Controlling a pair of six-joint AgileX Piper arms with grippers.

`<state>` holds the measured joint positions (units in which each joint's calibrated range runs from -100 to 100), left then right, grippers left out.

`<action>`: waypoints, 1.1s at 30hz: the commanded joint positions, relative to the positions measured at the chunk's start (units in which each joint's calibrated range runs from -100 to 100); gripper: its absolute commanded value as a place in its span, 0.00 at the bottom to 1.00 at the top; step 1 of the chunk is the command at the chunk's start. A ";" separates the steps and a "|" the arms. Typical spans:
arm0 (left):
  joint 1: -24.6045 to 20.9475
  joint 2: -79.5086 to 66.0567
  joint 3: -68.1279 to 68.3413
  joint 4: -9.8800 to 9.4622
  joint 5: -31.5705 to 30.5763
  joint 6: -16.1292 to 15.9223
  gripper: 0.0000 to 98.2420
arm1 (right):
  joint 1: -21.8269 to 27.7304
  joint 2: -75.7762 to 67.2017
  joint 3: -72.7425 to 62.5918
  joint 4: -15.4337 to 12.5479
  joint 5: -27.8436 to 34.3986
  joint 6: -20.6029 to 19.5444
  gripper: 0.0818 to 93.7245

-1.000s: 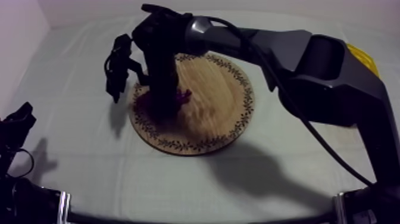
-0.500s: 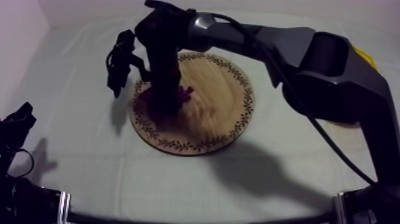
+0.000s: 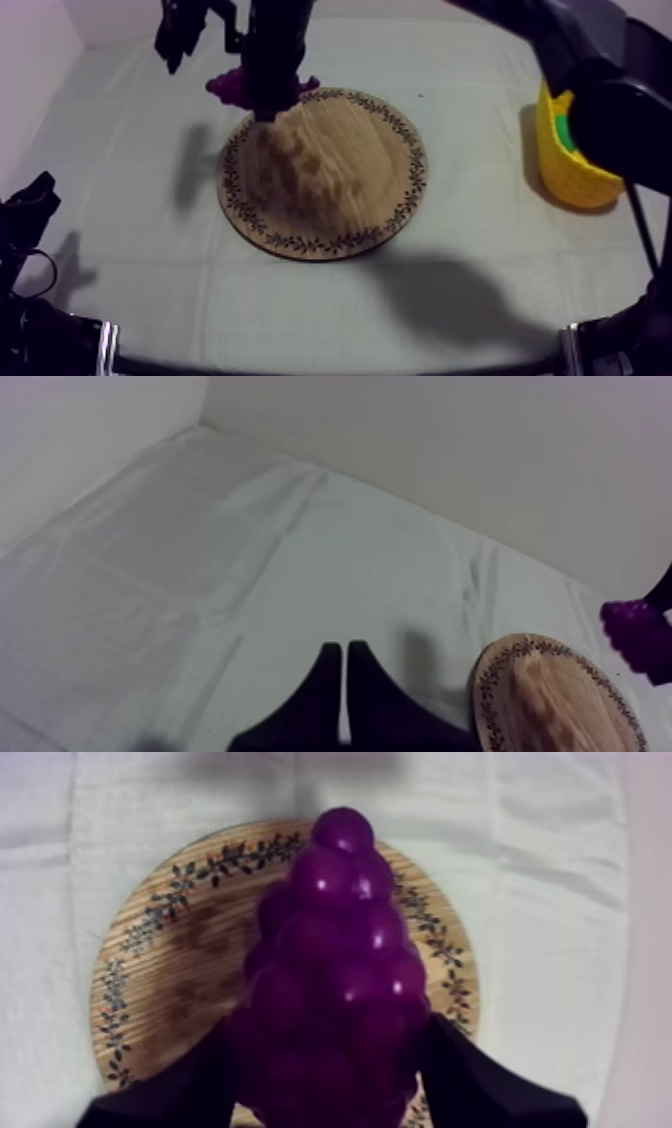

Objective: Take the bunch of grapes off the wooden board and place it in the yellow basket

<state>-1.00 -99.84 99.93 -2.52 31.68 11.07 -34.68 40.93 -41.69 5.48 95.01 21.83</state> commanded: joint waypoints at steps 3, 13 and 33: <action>0.02 0.02 -0.04 0.01 0.00 -0.01 0.00 | 0.18 -4.99 0.93 0.02 0.58 -0.36 0.30; 0.02 0.02 -0.04 0.01 0.00 -0.01 0.00 | 3.41 -13.98 11.07 -0.92 -0.52 -3.73 0.30; 0.02 0.02 -0.04 0.01 0.00 -0.01 0.00 | 23.95 -30.49 37.99 -0.72 -1.38 -7.51 0.31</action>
<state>-1.00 -99.84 99.93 -2.52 31.68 11.07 -13.95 11.28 -6.13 4.65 93.73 14.20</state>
